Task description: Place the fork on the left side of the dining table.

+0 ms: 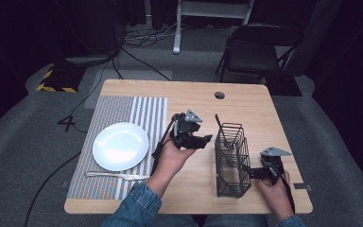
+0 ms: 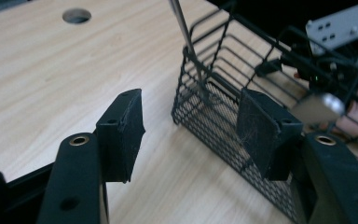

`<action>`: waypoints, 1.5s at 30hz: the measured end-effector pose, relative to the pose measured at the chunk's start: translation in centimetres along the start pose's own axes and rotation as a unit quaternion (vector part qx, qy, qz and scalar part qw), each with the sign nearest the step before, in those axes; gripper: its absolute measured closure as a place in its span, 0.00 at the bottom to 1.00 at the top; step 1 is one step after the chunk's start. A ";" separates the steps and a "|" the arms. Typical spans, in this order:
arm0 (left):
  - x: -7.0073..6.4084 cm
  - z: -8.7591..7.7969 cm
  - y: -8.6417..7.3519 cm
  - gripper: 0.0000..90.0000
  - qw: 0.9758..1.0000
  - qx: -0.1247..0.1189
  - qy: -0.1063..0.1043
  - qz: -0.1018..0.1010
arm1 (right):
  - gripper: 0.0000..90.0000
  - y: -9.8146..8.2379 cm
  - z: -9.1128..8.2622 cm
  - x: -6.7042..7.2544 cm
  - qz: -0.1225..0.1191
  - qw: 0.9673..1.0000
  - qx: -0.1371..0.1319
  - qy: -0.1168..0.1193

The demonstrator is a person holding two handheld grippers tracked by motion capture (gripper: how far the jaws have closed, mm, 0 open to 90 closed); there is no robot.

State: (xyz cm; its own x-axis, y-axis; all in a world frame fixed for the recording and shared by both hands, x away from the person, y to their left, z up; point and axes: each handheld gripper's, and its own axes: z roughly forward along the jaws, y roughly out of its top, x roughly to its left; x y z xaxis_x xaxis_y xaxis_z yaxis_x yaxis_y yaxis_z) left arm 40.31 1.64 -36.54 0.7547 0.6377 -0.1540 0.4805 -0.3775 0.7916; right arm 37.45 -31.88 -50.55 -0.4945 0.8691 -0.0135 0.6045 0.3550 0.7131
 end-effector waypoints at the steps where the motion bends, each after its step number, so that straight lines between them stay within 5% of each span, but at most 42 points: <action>1: 0.1 0.1 0.3 0.46 1.000 -0.005 -0.001 -0.005 | 0.03 0.0 0.0 0.0 0.001 1.000 0.000 0.000; 16: 1.1 2.3 3.0 0.52 0.999 -0.024 -0.018 -0.042 | 0.09 0.0 -0.1 0.1 -0.005 1.000 -0.008 0.006; 20: 1.4 3.0 3.5 0.60 0.998 -0.031 -0.024 -0.056 | 0.10 0.0 -0.1 0.1 -0.005 1.000 -0.009 0.007; 31: 1.0 3.9 4.2 0.86 0.998 -0.015 -0.028 -0.048 | 0.11 0.0 -0.1 0.1 -0.005 1.000 -0.010 0.007; 36: 1.1 3.5 4.3 0.94 0.996 -0.016 -0.067 -0.063 | 0.11 0.0 -0.1 0.1 -0.005 1.000 -0.010 0.007; 45: -0.8 2.2 5.3 0.95 0.997 -0.025 -0.075 -0.024 | 0.11 0.0 -0.1 0.1 -0.005 1.000 -0.010 0.007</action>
State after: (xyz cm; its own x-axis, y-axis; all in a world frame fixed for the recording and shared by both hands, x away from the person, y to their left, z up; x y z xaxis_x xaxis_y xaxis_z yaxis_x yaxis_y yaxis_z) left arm 43.23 -2.39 -33.53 0.7914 0.5457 -0.2756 0.4977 -0.3134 0.8087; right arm 37.29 -31.89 -50.48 -0.5090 0.8607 -0.0112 0.5875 0.3569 0.7263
